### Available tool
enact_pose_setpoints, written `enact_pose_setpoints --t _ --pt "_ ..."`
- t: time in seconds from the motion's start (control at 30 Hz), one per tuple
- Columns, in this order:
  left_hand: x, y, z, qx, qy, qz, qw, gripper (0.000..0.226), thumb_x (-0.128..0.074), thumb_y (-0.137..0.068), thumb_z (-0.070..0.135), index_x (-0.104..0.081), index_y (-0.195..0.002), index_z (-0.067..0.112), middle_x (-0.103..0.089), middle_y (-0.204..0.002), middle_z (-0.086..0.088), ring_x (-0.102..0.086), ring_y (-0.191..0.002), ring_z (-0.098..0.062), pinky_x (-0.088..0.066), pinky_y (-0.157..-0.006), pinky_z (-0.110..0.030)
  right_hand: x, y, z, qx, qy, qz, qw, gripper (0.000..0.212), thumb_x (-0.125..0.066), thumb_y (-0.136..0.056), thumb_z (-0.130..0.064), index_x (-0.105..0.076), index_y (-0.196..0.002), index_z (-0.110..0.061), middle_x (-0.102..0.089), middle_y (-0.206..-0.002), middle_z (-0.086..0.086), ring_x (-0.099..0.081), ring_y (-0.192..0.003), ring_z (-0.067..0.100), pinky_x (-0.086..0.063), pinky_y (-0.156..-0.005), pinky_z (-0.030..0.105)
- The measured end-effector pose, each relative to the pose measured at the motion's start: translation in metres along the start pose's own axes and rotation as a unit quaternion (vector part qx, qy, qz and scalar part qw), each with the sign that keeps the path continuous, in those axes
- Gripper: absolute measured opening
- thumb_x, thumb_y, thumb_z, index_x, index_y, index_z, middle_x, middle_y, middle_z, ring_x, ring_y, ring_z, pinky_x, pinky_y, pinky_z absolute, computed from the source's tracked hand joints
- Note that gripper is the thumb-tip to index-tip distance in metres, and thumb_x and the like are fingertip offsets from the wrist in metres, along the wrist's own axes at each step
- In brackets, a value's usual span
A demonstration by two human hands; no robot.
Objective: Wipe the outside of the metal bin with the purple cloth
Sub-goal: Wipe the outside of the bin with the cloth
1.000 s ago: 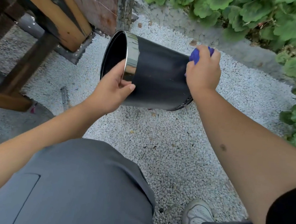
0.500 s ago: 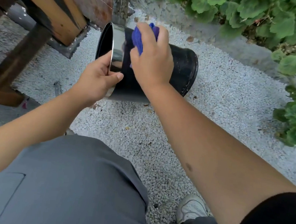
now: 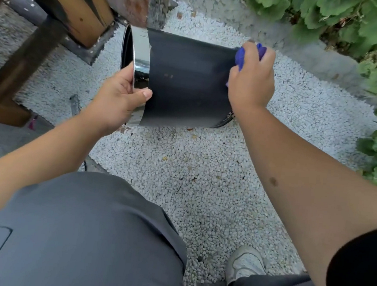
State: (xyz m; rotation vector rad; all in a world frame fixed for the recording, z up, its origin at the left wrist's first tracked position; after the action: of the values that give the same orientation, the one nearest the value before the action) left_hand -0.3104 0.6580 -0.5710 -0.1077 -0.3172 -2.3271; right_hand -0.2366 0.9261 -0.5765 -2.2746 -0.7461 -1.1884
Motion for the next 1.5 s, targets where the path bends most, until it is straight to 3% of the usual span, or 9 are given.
enact_pose_setpoints --t 0.13,0.27,0.43,0.53,0.7,0.97,1.07,1.27,1.5 --pt "-0.007 0.004 0.008 0.012 -0.014 0.0 1.0 0.055 -0.045 -0.096 -0.014 -0.045 -0.14 0.019 -0.065 -0.133 0.007 -0.064 -0.117 -0.013 -0.048 -0.098 -0.024 0.003 -0.003 0.008 -0.007 -0.036 -0.048 0.998 0.039 -0.053 -0.082 -0.019 -0.053 -0.118 -0.032 -0.047 -0.124 0.006 -0.059 -0.079 0.033 -0.046 -0.063 0.036" --pt "0.011 0.005 0.005 0.057 -0.034 0.094 0.993 0.038 -0.06 -0.083 0.001 -0.061 -0.112 0.026 -0.067 -0.092 -0.002 -0.06 -0.081 -0.014 -0.048 -0.087 -0.034 0.014 -0.025 0.03 -0.075 -0.151 -0.148 0.974 0.045 -0.052 -0.074 -0.022 -0.052 -0.118 -0.032 -0.057 -0.113 0.004 -0.062 -0.091 0.027 -0.051 -0.077 0.036" --pt "0.024 -0.009 0.019 0.065 -0.011 0.183 0.981 0.029 -0.064 -0.086 0.025 -0.064 -0.115 0.021 -0.073 -0.116 0.001 -0.068 -0.109 -0.016 -0.052 -0.097 -0.038 0.032 -0.039 0.082 -0.209 -0.259 -0.197 0.922 0.034 -0.06 -0.079 -0.009 -0.045 -0.108 -0.019 -0.049 -0.09 0.006 -0.057 -0.055 0.011 -0.043 -0.046 0.019" --pt "0.025 -0.018 0.018 0.08 -0.008 0.204 0.976 0.025 -0.062 -0.092 0.023 -0.061 -0.117 0.021 -0.071 -0.114 0.003 -0.066 -0.105 -0.014 -0.052 -0.096 -0.036 0.034 -0.039 0.091 -0.226 -0.263 -0.253 0.903 0.041 -0.068 -0.085 -0.013 -0.049 -0.121 -0.01 -0.053 -0.097 0.012 -0.057 -0.065 0.016 -0.047 -0.05 0.021" --pt "0.043 -0.037 0.042 0.047 -0.056 0.241 0.968 0.006 -0.063 -0.095 0.019 -0.061 -0.099 0.022 -0.063 -0.086 0.013 -0.058 -0.067 0.009 -0.045 -0.065 -0.011 0.043 -0.05 0.064 -0.156 -0.212 -0.308 0.914 0.052 -0.076 -0.077 -0.022 -0.051 -0.121 -0.016 -0.06 -0.119 0.014 -0.065 -0.103 0.027 -0.057 -0.086 0.045" --pt "0.047 -0.073 0.064 0.073 -0.125 0.135 0.98 0.009 -0.068 -0.09 0.029 -0.069 -0.093 0.021 -0.07 -0.085 0.003 -0.066 -0.072 -0.013 -0.047 -0.061 -0.023 0.059 -0.023 0.006 0.146 -0.13 -0.221 0.955 0.074 -0.081 -0.067 -0.03 -0.044 -0.13 -0.035 -0.049 -0.117 -0.01 -0.052 -0.089 0.003 -0.033 -0.077 -0.002" --pt "0.031 -0.086 0.062 0.063 -0.171 0.111 0.977 0.007 -0.067 -0.092 0.029 -0.066 -0.092 0.022 -0.07 -0.084 0.008 -0.067 -0.067 -0.004 -0.05 -0.059 -0.018 0.027 0.004 0.006 0.181 -0.123 -0.24 0.946 0.073 -0.081 -0.07 -0.031 -0.045 -0.133 -0.024 -0.047 -0.12 -0.011 -0.048 -0.105 0.007 -0.035 -0.091 0.015" --pt "0.011 -0.073 0.081 -0.014 -0.288 0.001 0.958 0.032 -0.063 -0.092 0.023 -0.06 -0.118 0.039 -0.069 -0.107 0.024 -0.063 -0.094 0.012 -0.049 -0.08 -0.017 0.006 0.007 0.023 0.194 -0.134 -0.239 0.942 0.062 -0.073 -0.076 -0.04 -0.047 -0.13 -0.028 -0.048 -0.121 -0.015 -0.046 -0.103 0.005 -0.036 -0.092 0.023" --pt "0.027 -0.038 0.025 0.015 -0.407 0.062 0.911 0.114 -0.088 -0.071 0.018 -0.009 -0.152 0.032 -0.041 -0.146 0.004 -0.042 -0.132 -0.019 -0.037 -0.11 -0.044 -0.013 -0.005 0.018 0.214 -0.124 -0.241 0.938 0.066 -0.064 -0.079 -0.051 -0.04 -0.137 -0.031 -0.045 -0.137 -0.001 -0.041 -0.112 0.006 -0.03 -0.095 0.025"
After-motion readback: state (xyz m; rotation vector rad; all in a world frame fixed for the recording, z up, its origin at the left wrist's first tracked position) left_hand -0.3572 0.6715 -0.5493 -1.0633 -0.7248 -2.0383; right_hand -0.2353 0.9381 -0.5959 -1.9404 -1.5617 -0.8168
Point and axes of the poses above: each hand's wrist, its own y-axis away from the middle knuckle, its own x-axis out of the back of the hand, z = x × y, the point moved 10 cm from there along -y, towards the middle knuckle
